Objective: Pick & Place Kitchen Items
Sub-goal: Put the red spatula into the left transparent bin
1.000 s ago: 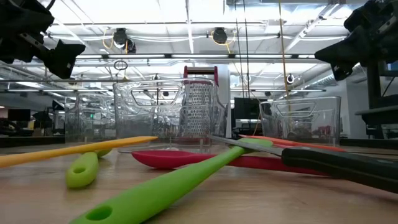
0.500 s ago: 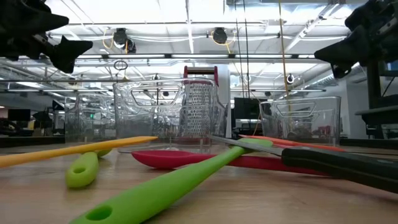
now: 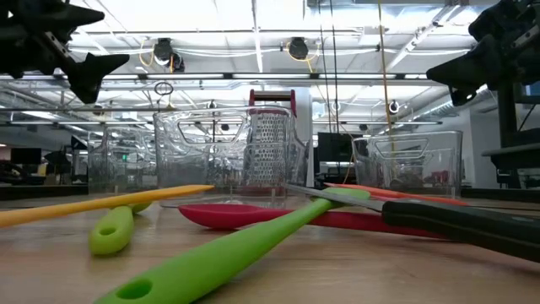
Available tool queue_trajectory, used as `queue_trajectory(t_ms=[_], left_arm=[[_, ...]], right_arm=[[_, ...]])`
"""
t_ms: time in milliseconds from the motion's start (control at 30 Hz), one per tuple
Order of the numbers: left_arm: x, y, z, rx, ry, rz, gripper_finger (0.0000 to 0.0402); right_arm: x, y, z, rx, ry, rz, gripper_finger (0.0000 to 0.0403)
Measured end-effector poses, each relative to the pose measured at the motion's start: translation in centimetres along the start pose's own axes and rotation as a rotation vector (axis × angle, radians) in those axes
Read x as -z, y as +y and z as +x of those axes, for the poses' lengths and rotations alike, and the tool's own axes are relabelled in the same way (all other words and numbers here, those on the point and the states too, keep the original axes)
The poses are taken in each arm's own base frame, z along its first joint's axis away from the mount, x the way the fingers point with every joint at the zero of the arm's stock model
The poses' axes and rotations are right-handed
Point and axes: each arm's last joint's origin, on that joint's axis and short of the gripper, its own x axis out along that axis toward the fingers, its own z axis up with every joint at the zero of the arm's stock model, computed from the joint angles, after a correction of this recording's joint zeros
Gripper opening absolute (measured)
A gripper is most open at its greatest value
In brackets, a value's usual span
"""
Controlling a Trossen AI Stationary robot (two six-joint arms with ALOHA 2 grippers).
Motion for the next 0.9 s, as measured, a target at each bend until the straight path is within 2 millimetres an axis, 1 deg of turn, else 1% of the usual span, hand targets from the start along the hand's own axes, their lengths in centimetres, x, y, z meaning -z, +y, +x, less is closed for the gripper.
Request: queue_trajectory(t_ms=[200,300,567,900], left_arm=[[0.1,-0.3,-0.1,0.028,0.013,-0.091,0.0308],[0.2,-0.6,-0.2,0.057,0.028,-0.096,0.0308],[0.6,-1.4,-0.5,0.065,0.042,-0.108,0.0308],[1.3,-1.7,-0.7,0.085,0.114,-0.123,0.0308]], right_arm=[[0.0,0.0,0.0,0.0,0.0,0.0,0.0009],[0.0,0.0,0.0,0.0,0.0,0.0,0.0009],[0.0,0.0,0.0,-0.001,0.0,0.0,0.0009],[0.0,0.0,0.0,0.0,0.0,-0.009,0.0009]])
